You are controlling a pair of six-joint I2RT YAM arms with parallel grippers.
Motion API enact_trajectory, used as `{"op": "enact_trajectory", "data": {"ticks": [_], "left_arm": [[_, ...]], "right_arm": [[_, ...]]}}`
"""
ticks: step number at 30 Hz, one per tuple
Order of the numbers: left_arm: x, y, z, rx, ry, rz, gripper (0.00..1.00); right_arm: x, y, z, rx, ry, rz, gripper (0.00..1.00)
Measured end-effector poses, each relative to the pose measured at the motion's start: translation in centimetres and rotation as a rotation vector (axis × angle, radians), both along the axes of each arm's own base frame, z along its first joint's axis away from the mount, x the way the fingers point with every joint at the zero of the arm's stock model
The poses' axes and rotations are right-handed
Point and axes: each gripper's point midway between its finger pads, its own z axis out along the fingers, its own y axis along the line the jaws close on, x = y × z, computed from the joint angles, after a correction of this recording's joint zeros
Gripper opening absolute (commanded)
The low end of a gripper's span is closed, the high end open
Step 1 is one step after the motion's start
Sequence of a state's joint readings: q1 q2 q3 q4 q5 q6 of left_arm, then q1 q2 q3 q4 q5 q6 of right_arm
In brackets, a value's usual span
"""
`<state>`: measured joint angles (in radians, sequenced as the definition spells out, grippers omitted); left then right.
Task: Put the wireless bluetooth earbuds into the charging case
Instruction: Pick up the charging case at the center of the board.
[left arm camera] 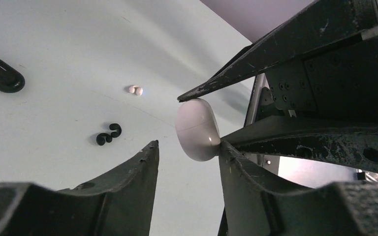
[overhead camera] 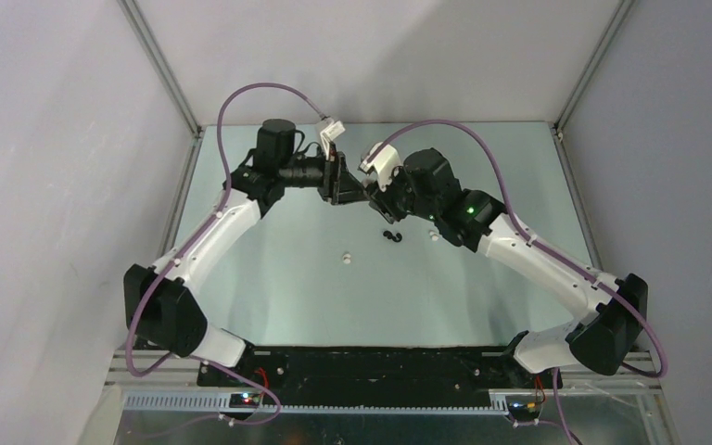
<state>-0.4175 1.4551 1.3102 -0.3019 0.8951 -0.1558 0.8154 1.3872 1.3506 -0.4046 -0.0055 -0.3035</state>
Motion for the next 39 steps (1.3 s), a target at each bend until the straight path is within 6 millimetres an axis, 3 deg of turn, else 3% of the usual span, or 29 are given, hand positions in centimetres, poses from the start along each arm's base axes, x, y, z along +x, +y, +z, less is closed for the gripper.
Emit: {"op": "enact_trajectory", "data": {"ticks": [15,17,21,25,28,30,33,39], "left_arm": [[-0.1,0.1,0.4,-0.054,0.036,-0.072,0.41],[-0.2,0.0,0.5,-0.061,0.043,-0.080,0.35],[-0.4,-0.1,0.7,-0.075,0.057,-0.093,0.12],[-0.3,0.0,0.8,-0.080,0.058,-0.092,0.01],[-0.3,0.0,0.8,-0.080,0.058,-0.094,0.00],[-0.6,-0.1,1.0,-0.086,0.055,-0.108,0.00],[-1.0,0.0,1.3,-0.093,0.027,-0.131,0.00],[-2.8,1.3,2.0,-0.091,-0.176,-0.178,0.00]], "right_arm": [[0.2,0.4,0.2,0.020,-0.001,-0.006,0.18],[0.2,0.4,0.2,0.021,-0.002,-0.006,0.19],[0.4,0.4,0.2,0.021,-0.006,-0.011,0.19],[0.5,0.4,0.3,0.022,-0.010,-0.017,0.37],[0.5,0.4,0.2,0.033,0.004,-0.007,0.73],[0.2,0.4,0.1,0.060,0.049,0.033,0.86],[-0.7,0.4,0.4,0.090,0.118,0.110,0.94],[-2.2,-0.3,2.0,0.161,0.205,0.241,0.95]]}}
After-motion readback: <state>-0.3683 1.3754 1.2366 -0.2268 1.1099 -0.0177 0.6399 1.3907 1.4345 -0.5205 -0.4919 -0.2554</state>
